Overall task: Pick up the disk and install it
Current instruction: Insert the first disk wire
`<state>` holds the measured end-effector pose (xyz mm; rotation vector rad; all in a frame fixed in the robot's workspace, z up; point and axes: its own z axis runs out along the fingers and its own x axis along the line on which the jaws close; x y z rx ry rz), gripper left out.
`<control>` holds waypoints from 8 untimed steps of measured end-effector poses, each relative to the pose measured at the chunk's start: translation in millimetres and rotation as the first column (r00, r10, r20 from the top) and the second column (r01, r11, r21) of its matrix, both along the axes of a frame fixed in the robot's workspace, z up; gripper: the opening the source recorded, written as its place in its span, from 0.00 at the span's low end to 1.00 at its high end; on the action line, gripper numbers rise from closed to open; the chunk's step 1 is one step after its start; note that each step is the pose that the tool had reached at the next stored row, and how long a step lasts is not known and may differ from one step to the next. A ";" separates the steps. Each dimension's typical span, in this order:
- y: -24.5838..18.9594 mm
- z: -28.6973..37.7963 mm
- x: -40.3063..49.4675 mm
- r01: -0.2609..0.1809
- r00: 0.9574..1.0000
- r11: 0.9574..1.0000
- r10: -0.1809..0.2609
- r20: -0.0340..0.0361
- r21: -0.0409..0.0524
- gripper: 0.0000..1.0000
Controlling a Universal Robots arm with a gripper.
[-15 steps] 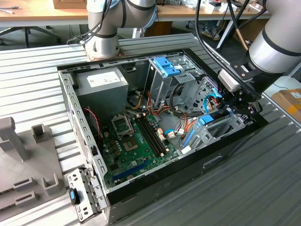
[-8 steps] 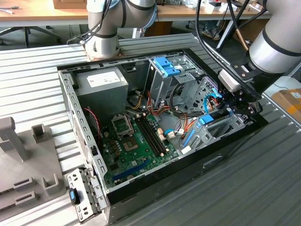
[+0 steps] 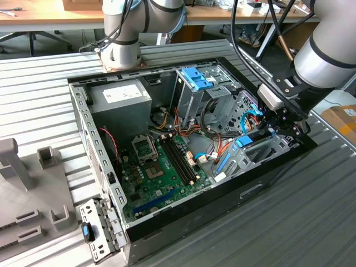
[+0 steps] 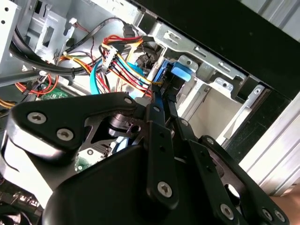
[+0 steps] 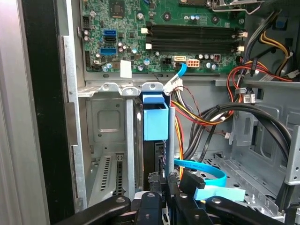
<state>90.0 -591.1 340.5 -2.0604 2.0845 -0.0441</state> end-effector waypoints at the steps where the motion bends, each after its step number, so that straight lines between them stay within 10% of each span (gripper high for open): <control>1: 0.0 0.0 0.0 0.000 1.000 1.000 0.000 0.000 0.000 0.17; 8: 0.0 0.1 0.0 0.000 1.000 1.000 0.000 0.000 0.000 0.17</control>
